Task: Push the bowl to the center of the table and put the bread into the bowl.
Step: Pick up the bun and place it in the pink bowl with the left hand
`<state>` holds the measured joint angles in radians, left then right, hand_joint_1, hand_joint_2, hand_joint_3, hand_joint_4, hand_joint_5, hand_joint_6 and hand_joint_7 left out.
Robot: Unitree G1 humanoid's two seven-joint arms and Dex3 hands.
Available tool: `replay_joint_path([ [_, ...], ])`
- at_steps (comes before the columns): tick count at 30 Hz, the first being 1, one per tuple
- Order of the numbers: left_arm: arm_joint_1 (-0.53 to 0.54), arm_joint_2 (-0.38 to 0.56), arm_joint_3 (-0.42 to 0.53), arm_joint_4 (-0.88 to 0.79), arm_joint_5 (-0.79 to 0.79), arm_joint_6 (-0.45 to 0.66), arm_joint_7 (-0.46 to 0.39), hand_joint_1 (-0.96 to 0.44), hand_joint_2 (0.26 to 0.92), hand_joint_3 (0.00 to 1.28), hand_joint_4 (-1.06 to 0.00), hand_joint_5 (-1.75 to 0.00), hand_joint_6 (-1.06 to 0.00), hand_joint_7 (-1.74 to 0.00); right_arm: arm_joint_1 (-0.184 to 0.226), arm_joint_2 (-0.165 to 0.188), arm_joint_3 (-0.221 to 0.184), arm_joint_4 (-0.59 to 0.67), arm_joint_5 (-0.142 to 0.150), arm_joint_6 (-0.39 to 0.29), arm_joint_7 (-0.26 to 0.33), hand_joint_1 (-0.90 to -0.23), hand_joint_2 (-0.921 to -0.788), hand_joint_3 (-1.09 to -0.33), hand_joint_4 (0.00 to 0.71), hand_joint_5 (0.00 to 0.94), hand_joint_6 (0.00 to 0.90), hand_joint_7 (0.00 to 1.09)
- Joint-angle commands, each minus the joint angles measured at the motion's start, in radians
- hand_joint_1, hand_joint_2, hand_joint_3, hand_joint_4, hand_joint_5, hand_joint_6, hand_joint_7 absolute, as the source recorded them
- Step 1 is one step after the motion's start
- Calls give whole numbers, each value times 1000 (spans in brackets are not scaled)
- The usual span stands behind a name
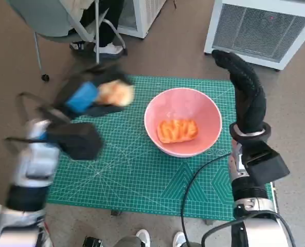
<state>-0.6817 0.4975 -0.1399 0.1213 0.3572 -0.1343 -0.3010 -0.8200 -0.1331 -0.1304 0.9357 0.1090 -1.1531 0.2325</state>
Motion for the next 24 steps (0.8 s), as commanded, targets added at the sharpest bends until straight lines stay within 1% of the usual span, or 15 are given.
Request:
replay_joint_path([
  [1,-95,-72,-55,105,11,-68,21,2,920,39,-738,-1098,-639,-1165,10,3,7,-14,-17,16,-7,-552,-921,-782,378,1,184,355],
  [6,-164,-139,-95,252,-1,-146,24,1,921,76,-703,-1133,-591,-1218,18,-5,11,-34,-13,24,-2,-556,-921,-785,377,0,181,359],
  [11,-215,-203,-117,381,-11,-192,24,0,920,111,-662,-1162,-554,-1272,30,-18,11,-53,-2,31,8,-565,-921,-783,374,0,180,363],
  [13,-230,-220,-122,432,-11,-206,23,0,921,150,-619,-1208,-507,-1318,34,-22,11,-61,2,32,11,-570,-921,-780,374,0,180,364],
  [14,-235,-226,-124,453,-11,-211,21,0,921,178,-592,-1239,-470,-1350,36,-24,11,-64,4,33,12,-575,-921,-778,373,0,179,364],
  [15,-242,-232,-132,470,-11,-201,2,-1,921,223,-547,-1290,-412,-1402,39,-26,11,-70,4,34,11,-581,-921,-776,373,0,179,365],
  [16,-247,-236,-137,483,-11,-196,-12,-65,912,214,-418,-1027,-299,-1164,41,-28,12,-75,4,35,11,-589,-921,-774,372,0,179,366],
  [17,-252,-240,-144,492,-16,-178,-43,-88,913,200,-392,-895,-275,-1048,43,-30,11,-79,4,36,11,-592,-921,-773,372,0,179,366],
  [18,-256,-243,-148,499,-19,-167,-64,-149,916,164,-300,-619,-205,-833,44,-31,11,-82,5,37,11,-596,-921,-772,371,0,179,367],
  [19,-260,-245,-151,500,-27,-144,-96,-188,918,142,-246,-430,-164,-688,45,-33,11,-83,5,38,11,-599,-921,-770,371,0,179,368],
  [20,-262,-247,-153,500,-31,-129,-119,-244,918,124,-176,-289,-113,-582,46,-34,10,-85,4,39,10,-603,-921,-769,370,0,178,368],
  [21,-262,-247,-157,495,-34,-111,-146,-263,919,115,-152,-237,-95,-544,47,-36,10,-87,2,39,8,-604,-921,-768,370,0,178,369],
  [22,-262,-246,-159,490,-36,-98,-165,-328,919,104,-106,-157,-61,-481,47,-38,9,-88,0,39,6,-606,-921,-767,369,0,176,369],
  [23,-259,-245,-161,478,-37,-88,-181,-352,920,100,-89,-128,-48,-458,48,-39,8,-88,-3,38,3,-607,-921,-767,369,0,176,369],
  [24,-257,-244,-162,468,-37,-80,-192,-404,920,98,-65,-86,-31,-417,48,-40,7,-88,-5,38,2,-606,-921,-767,369,0,174,369],
])
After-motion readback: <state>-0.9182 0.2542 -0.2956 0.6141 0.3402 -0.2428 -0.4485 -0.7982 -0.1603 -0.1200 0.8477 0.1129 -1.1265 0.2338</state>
